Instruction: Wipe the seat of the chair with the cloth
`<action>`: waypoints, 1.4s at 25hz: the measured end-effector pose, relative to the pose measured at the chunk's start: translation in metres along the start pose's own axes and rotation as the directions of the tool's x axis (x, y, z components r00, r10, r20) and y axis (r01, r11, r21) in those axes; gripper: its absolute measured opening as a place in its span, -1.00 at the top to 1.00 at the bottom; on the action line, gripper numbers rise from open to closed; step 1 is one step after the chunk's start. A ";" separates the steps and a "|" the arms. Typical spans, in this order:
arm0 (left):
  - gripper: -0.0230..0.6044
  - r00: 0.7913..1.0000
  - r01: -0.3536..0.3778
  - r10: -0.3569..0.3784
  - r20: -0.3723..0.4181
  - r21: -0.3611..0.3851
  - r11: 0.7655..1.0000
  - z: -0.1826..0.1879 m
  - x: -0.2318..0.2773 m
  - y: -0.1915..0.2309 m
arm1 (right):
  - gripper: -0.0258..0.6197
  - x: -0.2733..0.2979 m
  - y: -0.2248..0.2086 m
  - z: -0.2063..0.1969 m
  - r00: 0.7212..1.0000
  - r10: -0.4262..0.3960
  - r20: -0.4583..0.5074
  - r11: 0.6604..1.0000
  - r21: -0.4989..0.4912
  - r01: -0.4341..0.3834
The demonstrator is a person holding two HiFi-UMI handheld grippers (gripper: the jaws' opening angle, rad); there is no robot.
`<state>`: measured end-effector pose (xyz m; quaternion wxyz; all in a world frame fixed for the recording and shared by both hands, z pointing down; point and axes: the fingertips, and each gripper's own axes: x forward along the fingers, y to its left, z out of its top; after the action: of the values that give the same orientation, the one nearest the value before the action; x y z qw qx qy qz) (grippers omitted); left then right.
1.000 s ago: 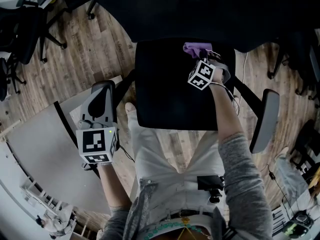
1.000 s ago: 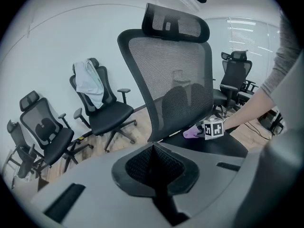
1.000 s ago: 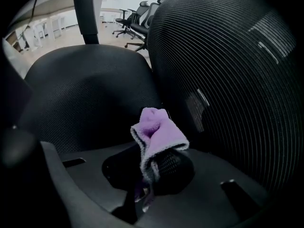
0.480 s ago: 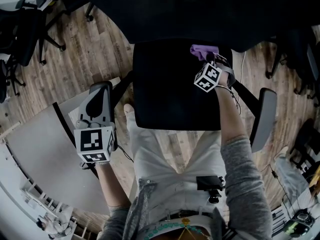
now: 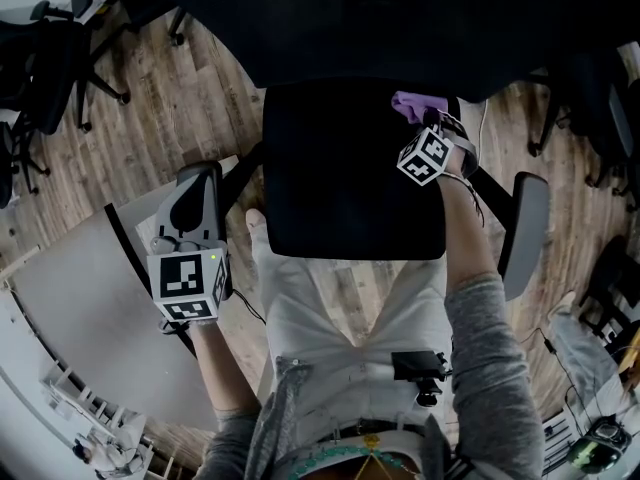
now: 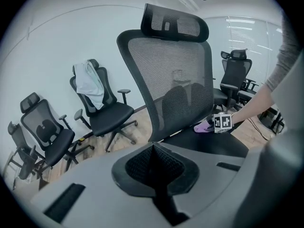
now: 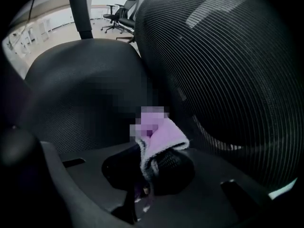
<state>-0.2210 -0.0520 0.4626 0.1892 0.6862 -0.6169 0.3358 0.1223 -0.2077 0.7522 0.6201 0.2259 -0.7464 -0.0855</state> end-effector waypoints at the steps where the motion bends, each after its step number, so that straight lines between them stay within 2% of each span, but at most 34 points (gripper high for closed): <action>1: 0.90 1.000 -0.002 0.002 0.001 0.001 1.000 0.000 0.000 0.000 | 0.77 0.000 0.000 -0.002 1.000 0.003 -0.004 1.000 0.006 -0.003; 11: 0.90 1.000 -0.002 0.002 0.000 0.002 1.000 0.000 0.000 -0.001 | 0.77 -0.008 -0.006 -0.025 1.000 0.010 -0.029 0.999 0.045 -0.009; 24: 0.90 1.000 -0.012 0.012 0.007 0.012 1.000 0.001 0.002 -0.004 | 0.77 -0.005 -0.009 -0.027 1.000 0.013 -0.012 0.991 0.131 -0.012; 29: 0.90 1.000 -0.009 0.009 0.009 0.016 1.000 0.001 0.002 -0.004 | 0.77 -0.021 -0.013 -0.022 0.996 -0.022 0.082 0.975 0.224 0.003; 35: 0.90 1.000 -0.015 0.015 0.012 0.025 1.000 0.000 0.001 0.000 | 0.77 -0.048 -0.013 -0.012 0.976 -0.082 0.201 0.960 0.277 0.023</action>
<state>-0.2206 -0.0525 0.4634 0.1744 0.6857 -0.6190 0.3409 0.1434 -0.1957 0.7075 0.4980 0.3189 -0.8061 -0.0216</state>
